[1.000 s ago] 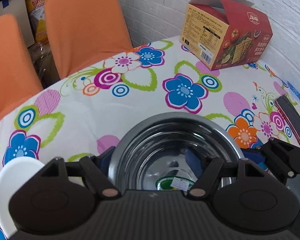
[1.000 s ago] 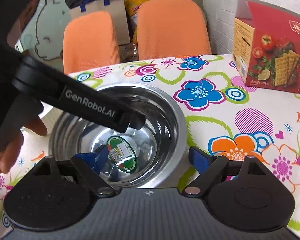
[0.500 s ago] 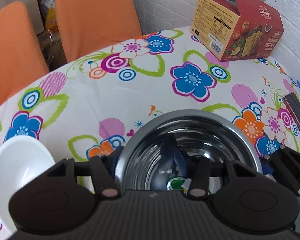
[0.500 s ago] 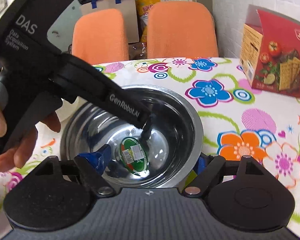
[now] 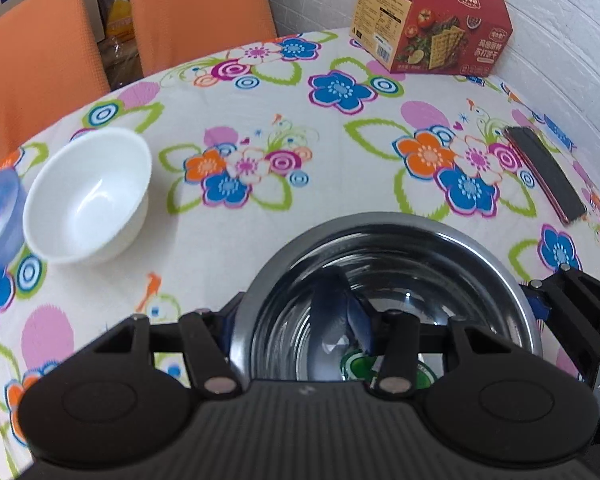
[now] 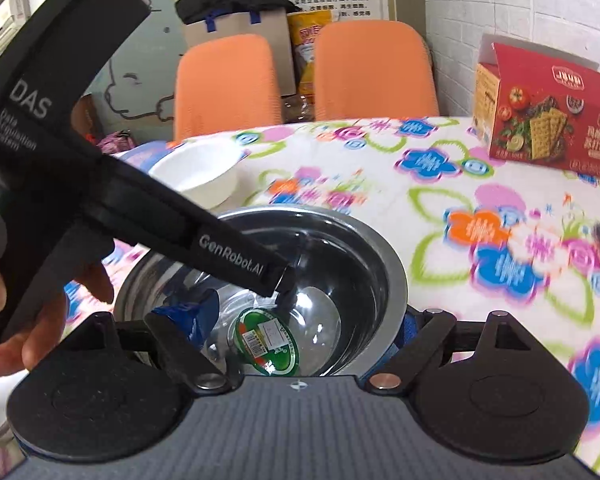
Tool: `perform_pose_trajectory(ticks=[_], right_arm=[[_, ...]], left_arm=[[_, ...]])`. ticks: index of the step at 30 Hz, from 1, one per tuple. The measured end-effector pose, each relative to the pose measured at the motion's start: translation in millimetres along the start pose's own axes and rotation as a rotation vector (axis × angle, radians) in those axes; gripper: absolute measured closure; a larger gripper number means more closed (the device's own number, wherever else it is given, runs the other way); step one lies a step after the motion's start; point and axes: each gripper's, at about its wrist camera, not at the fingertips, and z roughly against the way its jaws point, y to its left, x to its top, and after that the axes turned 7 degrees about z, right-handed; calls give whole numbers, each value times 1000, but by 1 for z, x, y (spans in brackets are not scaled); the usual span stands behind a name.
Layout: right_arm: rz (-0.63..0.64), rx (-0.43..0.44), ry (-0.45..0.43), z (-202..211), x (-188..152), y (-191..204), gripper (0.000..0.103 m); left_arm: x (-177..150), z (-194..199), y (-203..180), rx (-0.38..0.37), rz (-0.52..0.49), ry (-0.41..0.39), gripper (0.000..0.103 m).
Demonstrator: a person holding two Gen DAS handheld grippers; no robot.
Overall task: Organize plates and bowls
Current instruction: 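Close the left tool on the steel bowl rim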
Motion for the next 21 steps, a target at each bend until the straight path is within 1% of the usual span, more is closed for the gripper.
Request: perform_pose_trajectory(ticks=[5, 9, 13, 15, 17, 21], right_arm=[[-18, 37, -12, 20, -26, 28, 29], [-12, 44, -19, 29, -38, 44, 28], [-13, 42, -15, 26, -43, 49, 28], [-21, 54, -13, 22, -44, 49, 28], [-25, 61, -11, 18, -44, 50, 28], [-10, 65, -7, 9, -40, 51, 28]], left_arm=[[-54, 20, 6, 13, 10, -4, 54], [-80, 31, 8, 11, 10, -17, 54], [-91, 34, 8, 44, -3, -56, 54], [-94, 34, 10, 55, 2, -65, 54], [-94, 32, 13, 59, 7, -69, 54], [-90, 31, 17, 89, 2, -120, 53]])
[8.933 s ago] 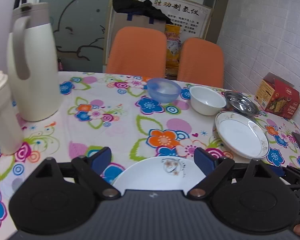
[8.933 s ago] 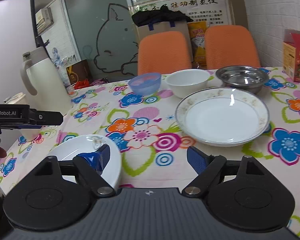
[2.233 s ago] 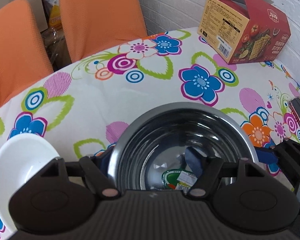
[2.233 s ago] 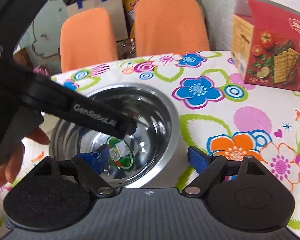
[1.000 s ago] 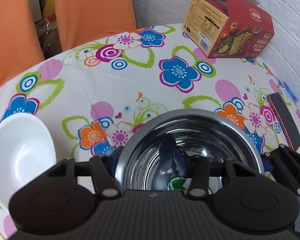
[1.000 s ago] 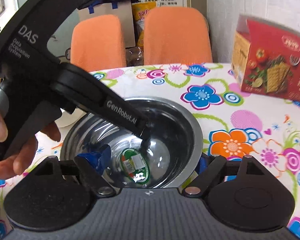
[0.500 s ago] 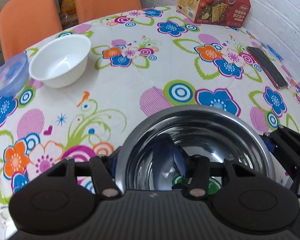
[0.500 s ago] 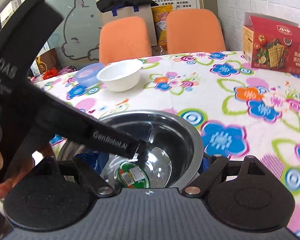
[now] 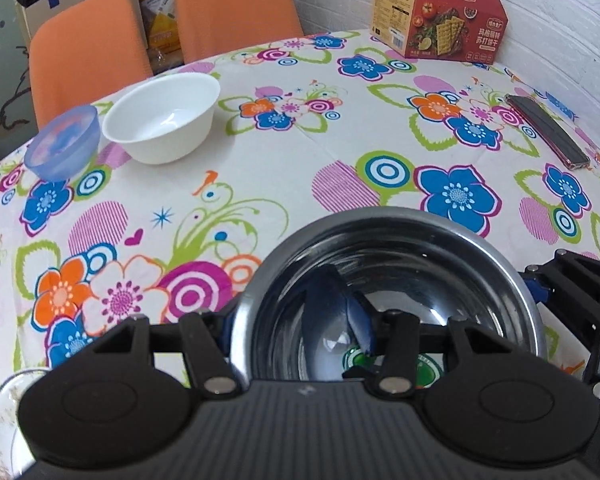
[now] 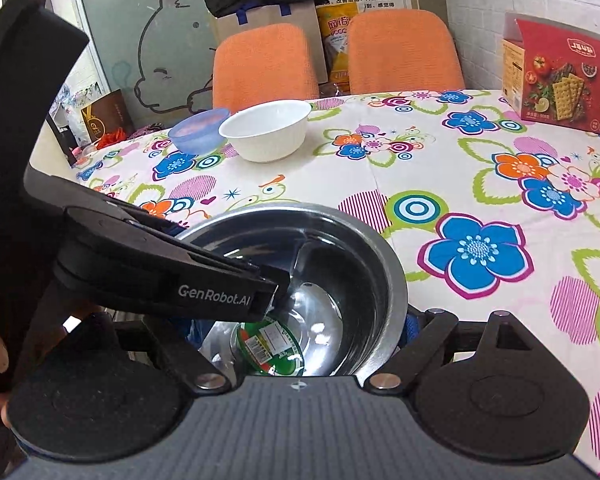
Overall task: Organize plates and bowls
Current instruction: 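Close the left tool on the steel bowl rim, then open the left tool and reach it toward the white bowl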
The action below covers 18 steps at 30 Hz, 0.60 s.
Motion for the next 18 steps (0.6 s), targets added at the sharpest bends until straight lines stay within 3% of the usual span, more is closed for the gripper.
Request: perform_pose_trajectory(ticks=[7, 8, 9, 10, 18], right_arm=[[8, 20, 36, -8, -4, -3, 28], [13, 22, 39, -8, -6, -2, 28], [18, 23, 41, -8, -6, -2, 30], [17, 21, 41, -6, -5, -2, 30], [-1, -21, -81, 38, 12, -19, 30]], left_arm=[[-5, -8, 2, -4, 8, 0, 52], [-6, -6, 1, -1, 3, -13, 48], [-6, -4, 0, 4, -3, -20, 36], [-7, -1, -1, 6, -8, -31, 35], [11, 54, 18, 29, 1, -174, 29]])
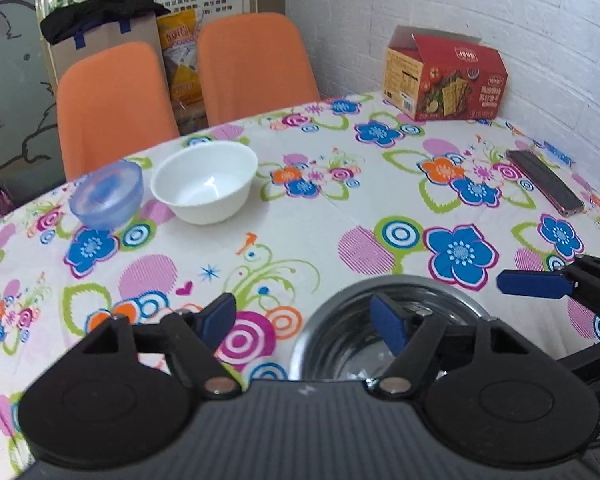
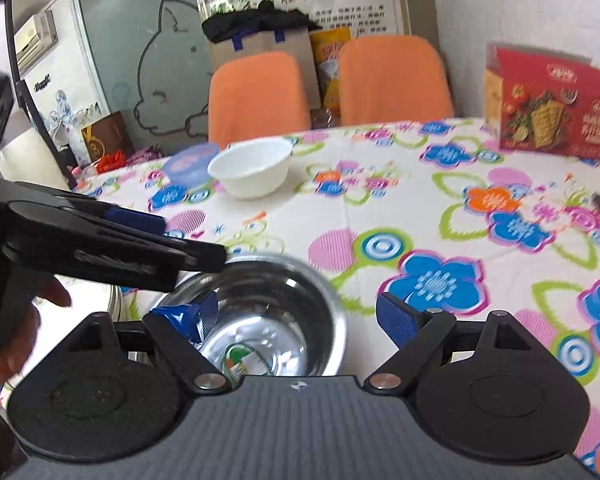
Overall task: Organize plates and bowls
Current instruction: 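Open the left tool and reach it toward the white bowl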
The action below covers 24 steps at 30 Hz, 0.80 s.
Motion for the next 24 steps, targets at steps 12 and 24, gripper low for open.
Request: perform_pose_trajectory(ticks=[12, 24], right_arm=[[139, 19, 10, -30, 44, -9, 29], [295, 71, 88, -107, 97, 4, 29]], left_arm=[[8, 7, 91, 127, 122, 24, 26], [84, -45, 118, 134, 103, -4, 26]])
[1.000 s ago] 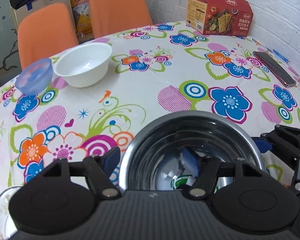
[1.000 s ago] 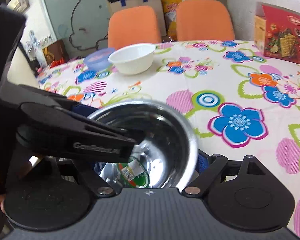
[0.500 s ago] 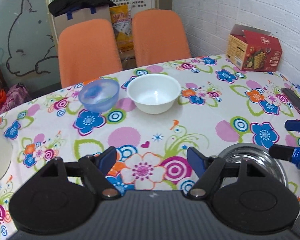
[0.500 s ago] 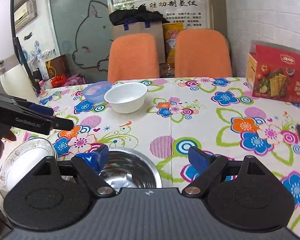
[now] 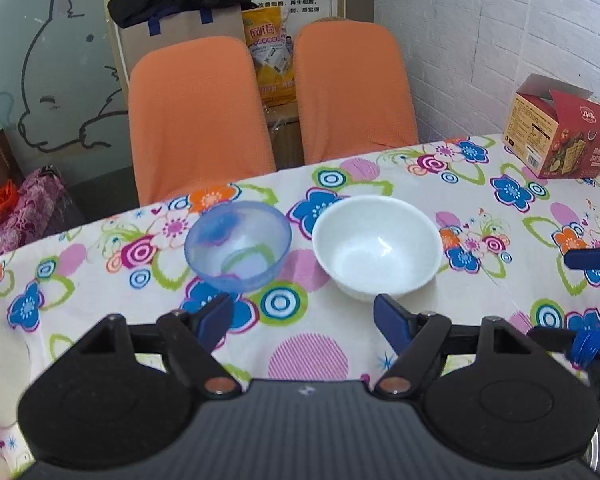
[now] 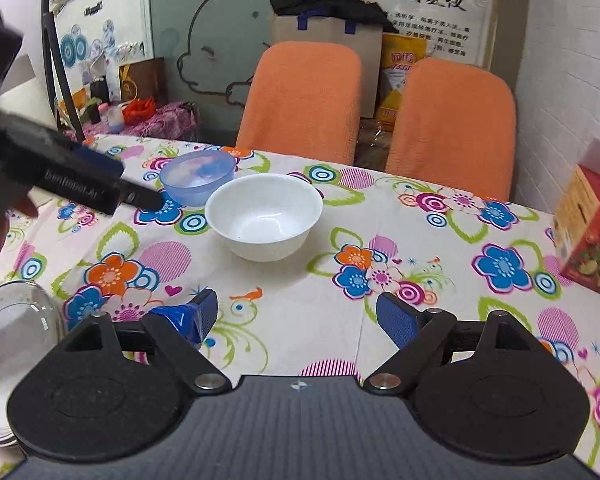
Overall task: Organize plates and bowls
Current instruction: 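Open the left tool and reach it toward the white bowl, then grip the white bowl rim with the left tool and lift it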
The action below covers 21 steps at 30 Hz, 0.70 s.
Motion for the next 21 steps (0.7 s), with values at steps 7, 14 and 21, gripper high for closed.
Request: perform_pose_trajectory(ticks=[7, 14, 21], right_arm=[[27, 43, 36, -37, 11, -3, 29], [52, 110, 65, -72, 20, -10, 29], [109, 135, 98, -100, 25, -10, 29]], left_arm=[[38, -46, -14, -20, -14, 22, 26], [64, -94, -27, -129, -132, 85, 26], [66, -124, -31, -212, -290, 143, 26]])
